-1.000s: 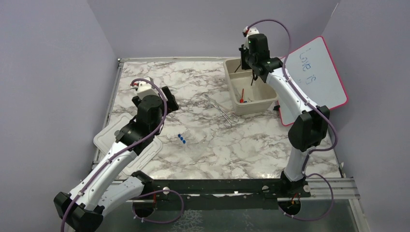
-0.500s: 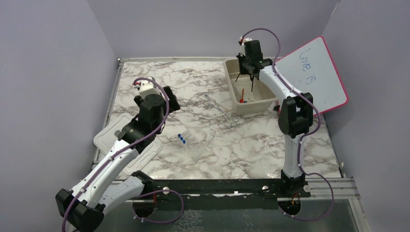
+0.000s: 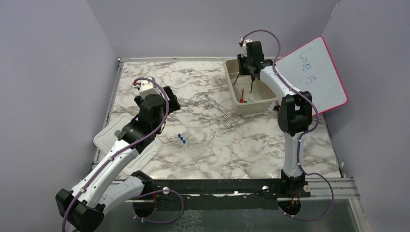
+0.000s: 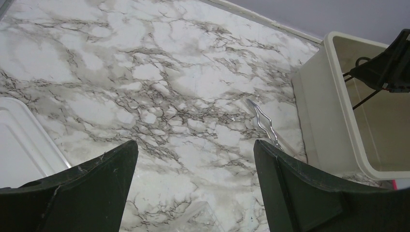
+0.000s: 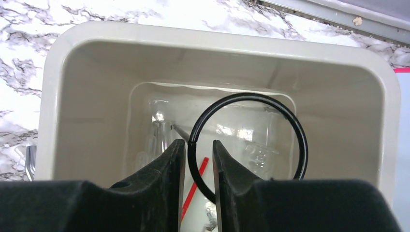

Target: Organize the chemistry lab equipment

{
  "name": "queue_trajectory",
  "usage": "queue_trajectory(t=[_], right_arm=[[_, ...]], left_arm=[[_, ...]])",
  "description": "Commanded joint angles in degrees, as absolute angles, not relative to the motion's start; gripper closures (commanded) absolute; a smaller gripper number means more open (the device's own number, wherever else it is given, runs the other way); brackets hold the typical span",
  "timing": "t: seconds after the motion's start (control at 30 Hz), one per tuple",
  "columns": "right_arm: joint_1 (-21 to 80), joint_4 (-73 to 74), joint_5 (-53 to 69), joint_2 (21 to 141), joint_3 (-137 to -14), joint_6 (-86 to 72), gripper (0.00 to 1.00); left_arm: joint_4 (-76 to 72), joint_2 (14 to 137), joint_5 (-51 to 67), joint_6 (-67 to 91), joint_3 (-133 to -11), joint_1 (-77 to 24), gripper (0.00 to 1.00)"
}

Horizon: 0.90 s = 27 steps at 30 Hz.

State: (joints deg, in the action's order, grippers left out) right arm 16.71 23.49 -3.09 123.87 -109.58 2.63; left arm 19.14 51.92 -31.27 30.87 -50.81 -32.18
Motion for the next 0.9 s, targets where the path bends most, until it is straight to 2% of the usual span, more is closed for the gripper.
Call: queue_trajectory(t=[0.0, 0.17, 0.5, 0.87], right_arm=[[16.3, 22.7, -0.5, 123.4, -112.0, 2.3, 0.66], [16.3, 25.1, -1.1, 121.7, -114.3, 1.5, 0.58], [17.3, 28.9, 2.6, 111.2, -111.9, -3.1, 0.56], [32.7, 27.1, -2.3, 102.2, -99.6, -3.7, 0.55]], left_arm=[[18.0, 51.8, -30.0, 31.3, -51.1, -31.8, 0.08], [18.2, 51.3, -30.1, 31.0, -51.1, -31.8, 0.08], [18.5, 49.6, -29.8, 30.5, -50.4, -31.8, 0.08], [19.0, 46.8, -28.2, 30.2, -49.3, -31.8, 0.08]])
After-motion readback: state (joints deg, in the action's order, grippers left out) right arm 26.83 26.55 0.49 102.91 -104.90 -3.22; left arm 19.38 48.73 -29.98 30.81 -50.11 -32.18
